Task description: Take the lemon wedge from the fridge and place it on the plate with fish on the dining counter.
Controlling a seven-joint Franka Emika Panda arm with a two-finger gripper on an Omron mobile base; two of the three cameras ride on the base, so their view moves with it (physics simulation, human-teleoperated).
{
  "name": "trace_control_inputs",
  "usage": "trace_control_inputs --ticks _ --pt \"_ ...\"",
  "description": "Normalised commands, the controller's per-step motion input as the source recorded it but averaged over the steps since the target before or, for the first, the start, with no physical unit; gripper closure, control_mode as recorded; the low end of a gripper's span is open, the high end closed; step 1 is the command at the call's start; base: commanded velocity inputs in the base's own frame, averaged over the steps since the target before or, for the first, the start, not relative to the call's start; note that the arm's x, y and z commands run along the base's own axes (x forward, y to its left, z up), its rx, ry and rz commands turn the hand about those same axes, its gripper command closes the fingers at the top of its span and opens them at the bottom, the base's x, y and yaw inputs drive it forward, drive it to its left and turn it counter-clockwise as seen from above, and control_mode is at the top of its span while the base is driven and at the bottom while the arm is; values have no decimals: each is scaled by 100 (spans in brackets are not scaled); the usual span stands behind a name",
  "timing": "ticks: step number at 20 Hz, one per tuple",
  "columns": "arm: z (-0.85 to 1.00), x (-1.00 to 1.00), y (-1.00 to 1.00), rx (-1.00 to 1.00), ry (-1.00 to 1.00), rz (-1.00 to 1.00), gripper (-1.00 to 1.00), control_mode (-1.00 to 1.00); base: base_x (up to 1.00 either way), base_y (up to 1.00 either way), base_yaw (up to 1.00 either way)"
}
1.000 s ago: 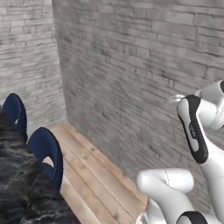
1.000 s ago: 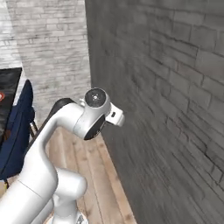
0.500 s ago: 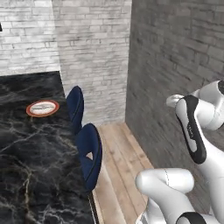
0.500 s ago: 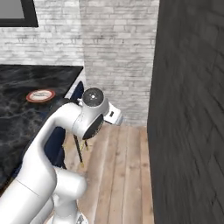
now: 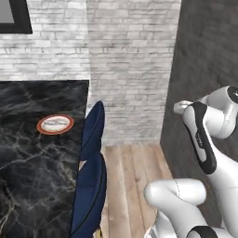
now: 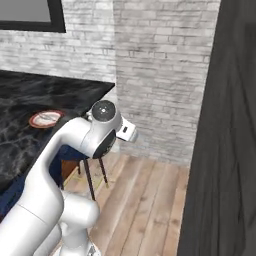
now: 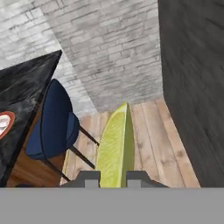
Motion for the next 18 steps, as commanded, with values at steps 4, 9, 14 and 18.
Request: trace_control_inputs --ticks 4,9,14,18 --pt "0 0 0 0 0 0 100 100 82 -16 61" --pt "0 0 0 0 0 0 100 100 64 0 71" --pt "0 0 0 0 0 0 100 100 90 -13 59" --pt "0 0 0 0 0 0 100 100 100 -10 59"
